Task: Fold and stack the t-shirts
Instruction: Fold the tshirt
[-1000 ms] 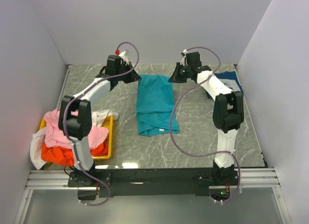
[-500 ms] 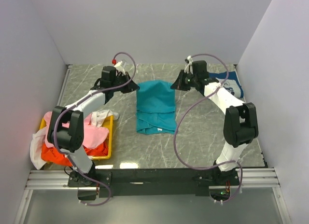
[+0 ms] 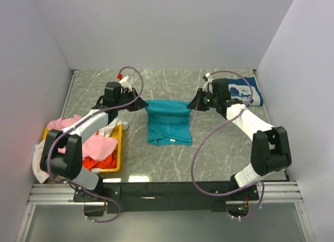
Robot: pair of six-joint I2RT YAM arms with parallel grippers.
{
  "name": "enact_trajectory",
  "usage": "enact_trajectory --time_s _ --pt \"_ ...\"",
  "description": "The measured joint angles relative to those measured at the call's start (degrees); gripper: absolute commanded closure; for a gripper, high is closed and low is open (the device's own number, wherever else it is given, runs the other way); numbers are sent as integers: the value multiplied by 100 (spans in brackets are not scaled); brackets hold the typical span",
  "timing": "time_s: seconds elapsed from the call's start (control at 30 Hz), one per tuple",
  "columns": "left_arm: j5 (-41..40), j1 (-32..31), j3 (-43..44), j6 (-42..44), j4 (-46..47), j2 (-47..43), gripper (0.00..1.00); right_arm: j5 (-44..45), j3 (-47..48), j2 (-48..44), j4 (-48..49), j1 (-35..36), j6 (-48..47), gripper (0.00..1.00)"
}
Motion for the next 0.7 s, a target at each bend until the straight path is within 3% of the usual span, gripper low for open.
enact_trajectory --time_s 0.7 --pt "146 -442 -1340 -13 -564 -610 100 28 -1467 -590 146 262 2 100"
